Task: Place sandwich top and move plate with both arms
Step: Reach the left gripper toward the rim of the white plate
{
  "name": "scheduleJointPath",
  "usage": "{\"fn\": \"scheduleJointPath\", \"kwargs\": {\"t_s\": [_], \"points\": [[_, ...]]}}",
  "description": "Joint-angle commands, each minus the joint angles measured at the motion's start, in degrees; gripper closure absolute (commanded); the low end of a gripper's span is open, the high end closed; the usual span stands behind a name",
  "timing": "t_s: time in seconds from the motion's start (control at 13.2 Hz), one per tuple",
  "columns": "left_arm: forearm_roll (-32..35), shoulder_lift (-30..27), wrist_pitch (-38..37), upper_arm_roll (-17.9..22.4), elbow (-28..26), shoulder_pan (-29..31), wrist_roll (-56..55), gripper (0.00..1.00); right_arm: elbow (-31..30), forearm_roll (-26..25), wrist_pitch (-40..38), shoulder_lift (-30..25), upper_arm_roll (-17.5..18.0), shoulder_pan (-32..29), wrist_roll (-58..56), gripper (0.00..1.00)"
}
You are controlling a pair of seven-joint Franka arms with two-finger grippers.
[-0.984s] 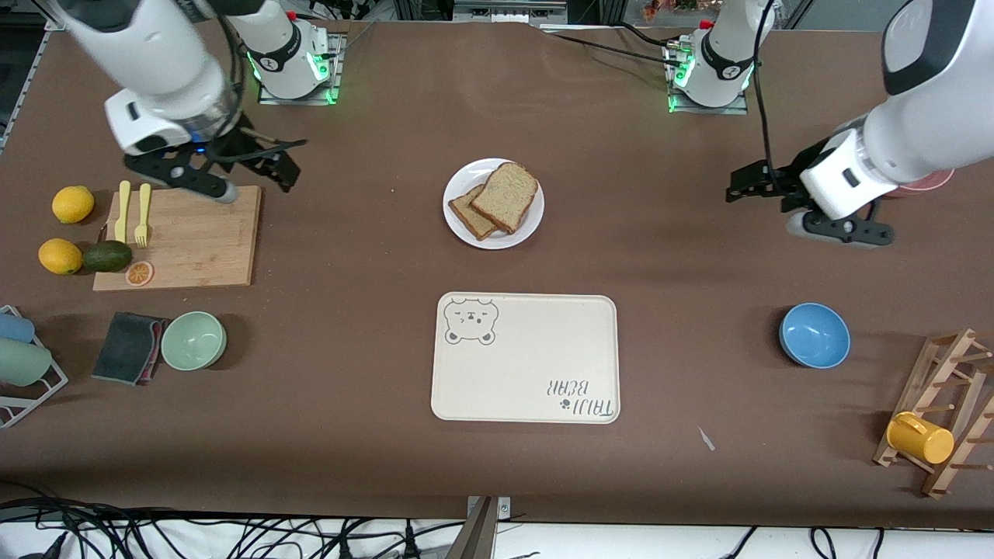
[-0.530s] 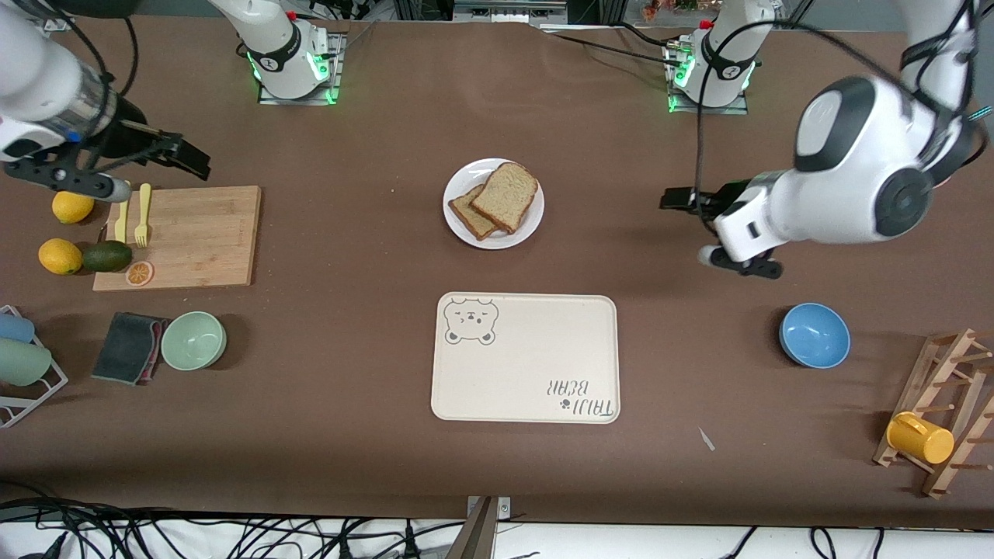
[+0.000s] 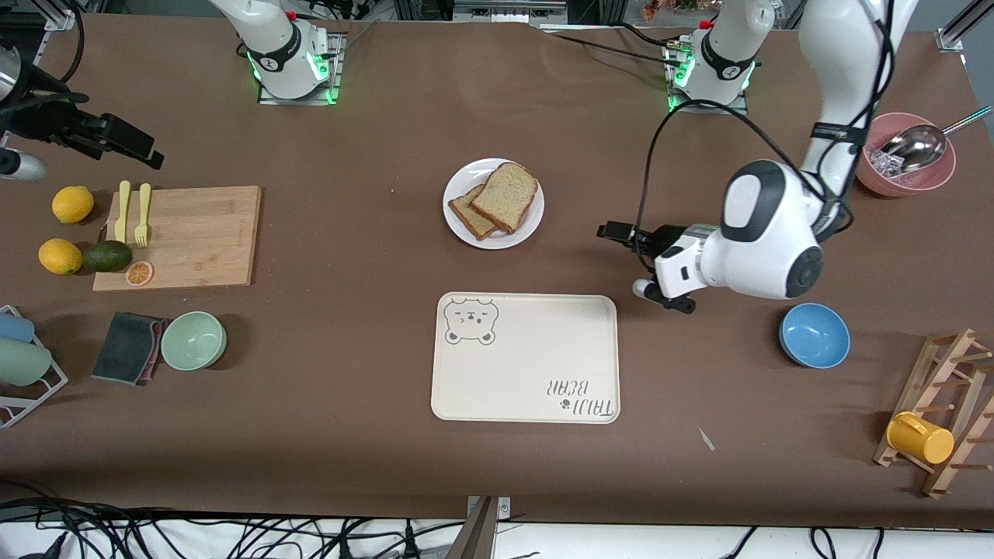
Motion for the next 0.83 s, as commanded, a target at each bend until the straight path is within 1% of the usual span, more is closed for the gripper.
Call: {"fn": "scheduleJointPath", "kwargs": {"t_s": [0.0,0.08,0.15,0.3,0.38,0.45,0.53,0.61,0.76], "points": [[-2.3,-0.8,7.8,-3.3,-5.1,-0.1,2.3,0.01,3.3,-0.2,-2.2,1.9,0.5,-0.7,-0.7,0.0],[-2.9,0.4,9.0,-4.4,-5.7,0.0,4.5,0.04,3.5,-2.5,-2.3,2.2,0.6,-0.6,-1.0,0.0],[-5.4,1.5,9.3,-4.4,-6.1,0.0,7.8,0.07,3.5,-3.4,-2.3,2.1,0.6,-0.3,-0.9,0.0],[-12.2,2.4,13.9,-4.5,-9.6,-0.1,15.2,0.07,3.5,-4.6,-2.6,1.7,0.4,1.6,-0.3,0.0],[-16.2,3.3,15.8,-4.7,-10.7,-0.2,18.6,0.07,3.5,-5.2,-2.6,1.6,0.5,1.6,-0.3,0.0],[-18.6,4.3,16.7,-5.0,-11.4,-0.7,21.9,0.08,3.5,-5.2,-2.6,1.7,0.5,1.6,-0.3,0.0],[-18.8,5.1,17.7,-5.0,-11.8,-0.8,24.4,0.1,3.5,-4.7,-2.6,1.8,0.2,1.4,-0.8,0.0],[-19.1,6.0,18.4,-5.0,-12.2,-1.1,25.6,0.16,3.5,-4.6,-2.6,1.8,0.1,1.2,-0.9,0.0],[-19.1,6.5,22.3,-5.0,-13.0,-3.6,25.7,0.25,3.3,-4.6,-2.6,1.8,0.1,1.1,-0.9,0.0]]}}
